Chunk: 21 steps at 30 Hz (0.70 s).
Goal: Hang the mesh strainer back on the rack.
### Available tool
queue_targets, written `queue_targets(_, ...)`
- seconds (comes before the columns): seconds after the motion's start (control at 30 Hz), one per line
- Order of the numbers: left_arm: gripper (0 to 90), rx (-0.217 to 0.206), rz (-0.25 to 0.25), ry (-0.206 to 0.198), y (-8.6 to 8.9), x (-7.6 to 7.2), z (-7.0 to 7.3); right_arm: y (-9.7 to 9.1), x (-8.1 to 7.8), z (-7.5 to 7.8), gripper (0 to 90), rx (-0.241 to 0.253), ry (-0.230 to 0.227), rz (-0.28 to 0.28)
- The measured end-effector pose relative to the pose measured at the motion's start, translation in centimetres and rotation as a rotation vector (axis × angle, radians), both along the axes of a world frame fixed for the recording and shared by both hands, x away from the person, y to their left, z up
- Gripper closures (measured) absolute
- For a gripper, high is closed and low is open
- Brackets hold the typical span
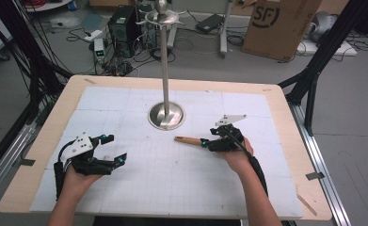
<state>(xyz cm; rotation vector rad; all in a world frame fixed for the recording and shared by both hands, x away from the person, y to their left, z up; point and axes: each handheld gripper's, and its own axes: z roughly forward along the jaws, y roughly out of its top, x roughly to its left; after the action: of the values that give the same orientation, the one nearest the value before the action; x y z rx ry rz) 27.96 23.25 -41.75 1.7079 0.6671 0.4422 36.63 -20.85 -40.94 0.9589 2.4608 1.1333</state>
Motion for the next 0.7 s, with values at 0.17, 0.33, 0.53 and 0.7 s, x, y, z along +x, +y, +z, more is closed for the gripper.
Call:
queue_targets(0.17,13.7,-0.002,0.0,0.0,0.0,0.0,0.0,0.2,0.6,-0.1,40.0,-0.013,0.012,0.002)
queue_targets(0.33,13.7,-0.001,-0.005,0.0,-0.1,0.0,0.0,0.7,0.9,0.2,40.0,-0.075,0.022,0.01)
queue_targets(0.53,13.7,-0.006,-0.002,-0.001,0.0,-0.1,0.0,1.3,1.2,-1.1,40.4,-0.143,0.087,0.051)
queue_targets(0.7,13.7,-0.008,-0.002,-0.002,0.1,-0.1,0.1,2.4,0.9,-1.8,47.5,-0.219,0.097,0.083)
